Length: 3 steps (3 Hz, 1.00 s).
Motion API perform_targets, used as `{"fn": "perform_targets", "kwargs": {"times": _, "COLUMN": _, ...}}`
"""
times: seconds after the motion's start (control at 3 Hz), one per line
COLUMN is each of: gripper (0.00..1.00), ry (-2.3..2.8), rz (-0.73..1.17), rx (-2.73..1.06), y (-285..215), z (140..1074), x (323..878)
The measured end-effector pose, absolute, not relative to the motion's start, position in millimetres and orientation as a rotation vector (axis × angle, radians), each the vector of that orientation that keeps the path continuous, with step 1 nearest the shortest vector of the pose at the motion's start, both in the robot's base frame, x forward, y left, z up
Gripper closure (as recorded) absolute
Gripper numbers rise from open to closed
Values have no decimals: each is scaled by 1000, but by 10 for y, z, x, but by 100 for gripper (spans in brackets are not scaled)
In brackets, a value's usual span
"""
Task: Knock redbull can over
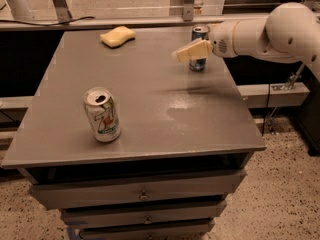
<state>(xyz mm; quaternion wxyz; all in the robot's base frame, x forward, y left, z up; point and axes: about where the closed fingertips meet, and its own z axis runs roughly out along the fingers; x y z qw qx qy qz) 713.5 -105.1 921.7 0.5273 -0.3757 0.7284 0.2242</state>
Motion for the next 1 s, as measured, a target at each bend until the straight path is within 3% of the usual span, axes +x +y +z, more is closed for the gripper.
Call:
{"fn": "perform_targets", "kwargs": {"times": 0.33, "gripper": 0, "ry": 1703, "rz": 521, "rx": -877, "y": -1082, "z": 9151, "x": 7281}}
{"fn": "perform_targets", "kwargs": {"times": 0.67, "gripper": 17, "ry": 1700, "rz": 524, "rx": -849, "y": -1107, "z": 9072, "x": 7364}}
{"fn": "perform_targets", "kwargs": {"times": 1.0, "gripper": 41, "ry": 1689, "rz": 525, "rx": -839, "y": -1118, "z": 9109, "x": 7403}}
